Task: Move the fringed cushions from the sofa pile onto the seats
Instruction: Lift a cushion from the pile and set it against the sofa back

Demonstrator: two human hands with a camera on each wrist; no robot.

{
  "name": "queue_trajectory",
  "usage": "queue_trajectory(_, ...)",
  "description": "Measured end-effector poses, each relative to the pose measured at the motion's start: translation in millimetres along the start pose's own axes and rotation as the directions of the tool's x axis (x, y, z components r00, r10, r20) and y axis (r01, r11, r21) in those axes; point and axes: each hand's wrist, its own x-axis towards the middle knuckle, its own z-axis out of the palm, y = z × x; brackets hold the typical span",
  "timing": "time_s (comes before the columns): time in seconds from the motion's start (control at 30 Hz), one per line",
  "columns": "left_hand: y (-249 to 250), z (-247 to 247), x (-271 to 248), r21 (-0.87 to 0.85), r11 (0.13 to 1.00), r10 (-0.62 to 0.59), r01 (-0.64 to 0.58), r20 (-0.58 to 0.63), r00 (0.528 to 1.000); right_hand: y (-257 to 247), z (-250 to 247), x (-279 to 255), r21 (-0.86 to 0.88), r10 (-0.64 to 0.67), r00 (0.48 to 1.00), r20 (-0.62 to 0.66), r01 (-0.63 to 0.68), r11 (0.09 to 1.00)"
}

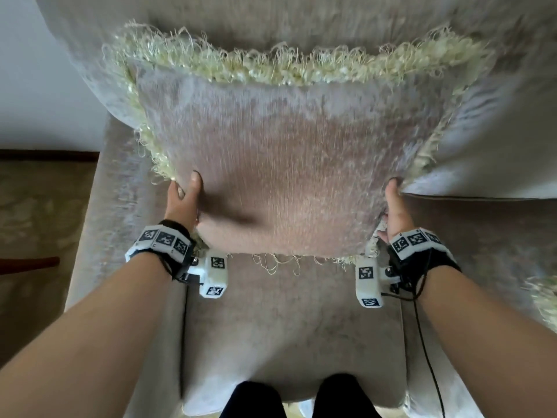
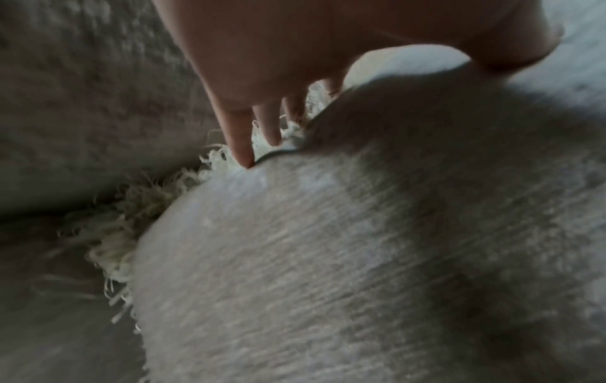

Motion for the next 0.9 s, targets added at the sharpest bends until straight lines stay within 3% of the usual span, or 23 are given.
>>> queue_trajectory(0.17,-14,0,11,0.126,0.992,0.020,-0.015,-0.033,0.999,23,6,5,-0.055,-0.057,0.998,-0.027,0.056,0.997)
queue_trajectory(0.3,-16,3,16,0.068,0.998,0.015,-0.013,-0.026,1.000,6,7,13,-0.084,-0.153,0.987,-0.040,0.149,0.985)
queue_trajectory(0.43,-15,4,3,-0.014,0.998,0.057,-0.057,0.010,0.998,-4,11,-1,0.055,-0.034,0.999,-0.003,0.034,0.998)
queue_trajectory(0.57,-11,6,3,-0.029,0.997,0.077,-0.076,0.011,0.997,-10,14,-17,0.152,-0.029,0.999,-0.016,0.031,0.988)
queue_trajectory(0.77,-10,9,0,0.015,0.999,0.042,-0.042,0.001,0.999,-3,14,-3,-0.006,-0.027,0.993,-0.119,0.027,1.000)
queue_trajectory(0.9,-5,10,2,0.110,0.994,-0.016,0.026,-0.090,0.996,-10,9,-5,-0.120,0.003,0.992,-0.124,-0.018,0.993)
